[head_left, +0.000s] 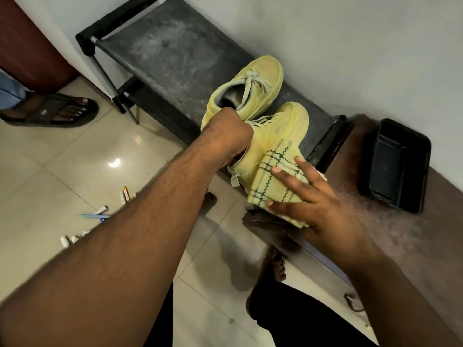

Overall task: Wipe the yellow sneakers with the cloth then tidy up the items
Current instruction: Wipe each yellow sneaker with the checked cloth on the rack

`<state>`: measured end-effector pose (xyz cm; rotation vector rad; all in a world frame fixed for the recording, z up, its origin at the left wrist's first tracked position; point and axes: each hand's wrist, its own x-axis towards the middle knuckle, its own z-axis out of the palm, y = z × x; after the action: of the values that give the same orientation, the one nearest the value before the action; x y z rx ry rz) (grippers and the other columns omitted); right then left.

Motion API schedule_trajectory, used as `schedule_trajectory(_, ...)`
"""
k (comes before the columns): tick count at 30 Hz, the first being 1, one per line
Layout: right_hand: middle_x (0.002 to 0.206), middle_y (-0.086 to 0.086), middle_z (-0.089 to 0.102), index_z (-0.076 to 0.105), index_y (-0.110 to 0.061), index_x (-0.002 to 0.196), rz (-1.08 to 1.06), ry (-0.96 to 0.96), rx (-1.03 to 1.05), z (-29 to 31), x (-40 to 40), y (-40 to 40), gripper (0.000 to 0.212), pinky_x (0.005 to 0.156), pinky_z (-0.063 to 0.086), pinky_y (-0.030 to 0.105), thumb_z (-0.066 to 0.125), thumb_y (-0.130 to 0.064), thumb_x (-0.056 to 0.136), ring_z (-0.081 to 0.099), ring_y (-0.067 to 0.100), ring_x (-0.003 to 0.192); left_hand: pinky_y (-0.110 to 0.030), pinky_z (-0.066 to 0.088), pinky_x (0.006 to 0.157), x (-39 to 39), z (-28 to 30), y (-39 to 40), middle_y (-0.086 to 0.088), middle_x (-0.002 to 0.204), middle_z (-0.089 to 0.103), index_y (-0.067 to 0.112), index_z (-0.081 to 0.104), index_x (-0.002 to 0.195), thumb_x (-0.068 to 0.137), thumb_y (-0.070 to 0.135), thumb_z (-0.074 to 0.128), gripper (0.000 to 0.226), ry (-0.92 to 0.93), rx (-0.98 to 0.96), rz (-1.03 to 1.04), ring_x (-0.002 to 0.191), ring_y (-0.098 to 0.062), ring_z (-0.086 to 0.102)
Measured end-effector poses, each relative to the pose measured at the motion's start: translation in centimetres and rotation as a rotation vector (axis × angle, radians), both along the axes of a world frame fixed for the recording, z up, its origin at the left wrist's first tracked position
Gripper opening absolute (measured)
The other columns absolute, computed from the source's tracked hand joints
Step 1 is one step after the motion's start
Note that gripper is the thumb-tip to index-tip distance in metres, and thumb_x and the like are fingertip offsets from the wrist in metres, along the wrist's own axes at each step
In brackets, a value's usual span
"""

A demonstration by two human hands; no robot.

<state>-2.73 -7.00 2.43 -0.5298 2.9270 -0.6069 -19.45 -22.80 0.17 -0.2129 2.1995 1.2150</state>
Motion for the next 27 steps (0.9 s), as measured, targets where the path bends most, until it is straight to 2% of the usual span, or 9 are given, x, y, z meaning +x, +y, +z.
schedule_trajectory(2, 0.143, 0.000, 0.045, 0.070, -0.026, 0.110, -0.068, 0.008, -0.079, -0.8, -0.6, 1.1, 0.066, 0.103, 0.034, 0.054, 0.063, 0.020, 0.063, 0.022, 0.039, 0.141, -0.033, 0.053, 0.060, -0.1, -0.2, 0.1, -0.009, 0.085, 0.062, 0.009, 0.063, 0.102, 0.084, 0.018, 0.059, 0.020, 0.013, -0.005, -0.007, 0.076, -0.026, 0.063)
schedule_trajectory(6, 0.140, -0.003, 0.048, 0.068, -0.020, 0.115, -0.067, 0.056, -0.127, -0.7, -0.4, 0.1, 0.051, 0.110, 0.027, 0.042, 0.048, 0.001, 0.073, 0.024, 0.033, 0.141, -0.037, 0.057, 0.067, -0.2, -0.4, 0.0, -0.010, 0.090, 0.064, 0.009, 0.062, 0.103, 0.085, 0.017, 0.058, 0.020, 0.015, -0.022, -0.019, 0.082, -0.027, 0.065)
schedule_trajectory(11, 0.143, -0.008, 0.044, 0.045, -0.024, 0.137, -0.313, 0.042, -0.079, -1.2, -1.2, 1.4, 0.085, 0.111, 0.032, 0.044, 0.052, 0.014, 0.062, 0.025, 0.023, 0.142, -0.046, 0.060, 0.073, -0.1, -0.3, 0.3, -0.013, 0.094, 0.067, 0.009, 0.062, 0.104, 0.085, 0.017, 0.058, 0.021, 0.010, -0.012, -0.017, 0.084, -0.031, 0.067)
schedule_trajectory(13, 0.143, -0.007, 0.043, 0.046, -0.023, 0.137, -0.299, 0.065, -0.078, -1.1, -1.3, 0.8, 0.082, 0.110, 0.029, 0.039, 0.047, 0.008, 0.061, 0.025, 0.023, 0.142, -0.042, 0.060, 0.070, -0.1, -0.3, 0.3, -0.013, 0.091, 0.066, 0.008, 0.062, 0.104, 0.084, 0.016, 0.057, 0.022, 0.019, -0.011, -0.019, 0.083, -0.031, 0.067)
schedule_trajectory(16, 0.143, -0.004, 0.045, 0.054, -0.017, 0.132, -0.087, 0.083, -0.020, -1.2, -1.0, -0.5, 0.074, 0.108, 0.029, 0.036, 0.049, 0.006, 0.062, 0.026, 0.028, 0.141, -0.036, 0.055, 0.060, -0.1, -0.4, 0.1, -0.013, 0.087, 0.064, 0.007, 0.062, 0.102, 0.083, 0.015, 0.055, 0.021, 0.024, -0.016, -0.028, 0.078, -0.031, 0.065)
schedule_trajectory(19, 0.140, -0.004, 0.045, 0.056, -0.016, 0.130, -0.239, 0.071, -0.006, -1.0, -1.9, 0.3, 0.075, 0.109, 0.032, 0.043, 0.046, 0.005, 0.059, 0.027, 0.028, 0.140, -0.031, 0.051, 0.055, -0.2, -0.4, 0.1, -0.011, 0.087, 0.063, 0.007, 0.062, 0.102, 0.085, 0.015, 0.056, 0.020, 0.024, -0.013, -0.036, 0.075, -0.026, 0.062)
schedule_trajectory(21, 0.139, -0.004, 0.046, 0.056, -0.017, 0.130, -0.291, 0.080, 0.011, -0.5, -2.3, 0.3, 0.074, 0.109, 0.032, 0.045, 0.045, 0.002, 0.060, 0.026, 0.029, 0.140, -0.030, 0.052, 0.058, -0.2, -0.4, 0.1, -0.010, 0.088, 0.063, 0.007, 0.062, 0.104, 0.085, 0.016, 0.056, 0.022, 0.026, -0.012, -0.037, 0.076, -0.024, 0.061)
schedule_trajectory(24, 0.136, 0.002, 0.053, 0.062, -0.015, 0.124, -0.114, 0.151, 0.092, -0.1, -2.3, -2.0, 0.056, 0.107, 0.032, 0.043, 0.046, -0.005, 0.070, 0.030, 0.033, 0.138, -0.033, 0.054, 0.056, -0.1, -0.4, 0.2, -0.009, 0.083, 0.062, 0.006, 0.062, 0.103, 0.084, 0.015, 0.054, 0.023, 0.017, 0.012, -0.037, 0.072, -0.024, 0.061)
schedule_trajectory(27, 0.133, 0.004, 0.057, 0.065, -0.014, 0.120, -0.194, 0.191, 0.119, -0.2, -3.3, -2.9, 0.047, 0.107, 0.033, 0.042, 0.050, -0.008, 0.076, 0.034, 0.034, 0.135, -0.043, 0.060, 0.069, -0.3, -0.3, 0.1, -0.011, 0.092, 0.066, 0.008, 0.063, 0.104, 0.084, 0.016, 0.055, 0.023, 0.005, 0.015, -0.024, 0.082, -0.029, 0.066)
